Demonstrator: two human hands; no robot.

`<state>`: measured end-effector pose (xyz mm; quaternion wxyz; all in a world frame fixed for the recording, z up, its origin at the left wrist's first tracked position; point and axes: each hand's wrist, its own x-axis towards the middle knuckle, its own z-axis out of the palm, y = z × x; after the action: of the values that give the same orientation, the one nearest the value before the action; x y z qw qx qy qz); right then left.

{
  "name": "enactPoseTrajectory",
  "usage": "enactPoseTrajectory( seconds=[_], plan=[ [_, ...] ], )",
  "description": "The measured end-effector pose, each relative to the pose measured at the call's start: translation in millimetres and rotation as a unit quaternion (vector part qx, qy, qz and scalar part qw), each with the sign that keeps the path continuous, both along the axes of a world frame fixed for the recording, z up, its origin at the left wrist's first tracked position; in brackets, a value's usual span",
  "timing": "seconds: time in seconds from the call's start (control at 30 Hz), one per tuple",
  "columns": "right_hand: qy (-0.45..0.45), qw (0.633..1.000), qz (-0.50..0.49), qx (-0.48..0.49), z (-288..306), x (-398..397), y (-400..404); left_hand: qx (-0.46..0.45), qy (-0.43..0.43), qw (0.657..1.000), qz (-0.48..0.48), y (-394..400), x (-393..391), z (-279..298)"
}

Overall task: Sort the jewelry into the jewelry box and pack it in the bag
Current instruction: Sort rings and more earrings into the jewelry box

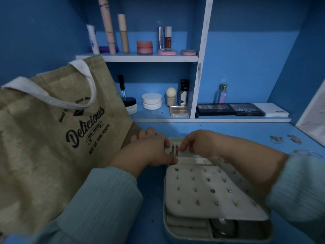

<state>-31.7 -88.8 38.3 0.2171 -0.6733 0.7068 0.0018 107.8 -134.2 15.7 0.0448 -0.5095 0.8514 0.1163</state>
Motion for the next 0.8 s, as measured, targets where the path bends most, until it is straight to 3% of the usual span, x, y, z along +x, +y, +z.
enactPoseTrajectory(
  seconds=[0.13, 0.4, 0.53, 0.8],
  plan=[
    [0.078, 0.997, 0.005, 0.004, -3.3, 3.2, -0.5, -0.010, -0.014, 1.000, 0.004, 1.2, 0.6, 1.9],
    [0.022, 0.999, 0.035, 0.007, -3.5, 4.4, 3.9, 0.006, -0.016, 1.000, -0.017, 4.6, -1.0, 3.7],
    [0.051, 0.998, 0.040, 0.017, -4.0, 3.8, 3.6, -0.009, -0.016, 1.000, -0.013, 4.2, -1.9, 2.8],
    [0.023, 0.999, 0.046, 0.016, -11.6, 4.3, 4.0, 0.000, -0.025, 0.999, -0.024, 4.6, -5.2, 2.3]
  ],
)
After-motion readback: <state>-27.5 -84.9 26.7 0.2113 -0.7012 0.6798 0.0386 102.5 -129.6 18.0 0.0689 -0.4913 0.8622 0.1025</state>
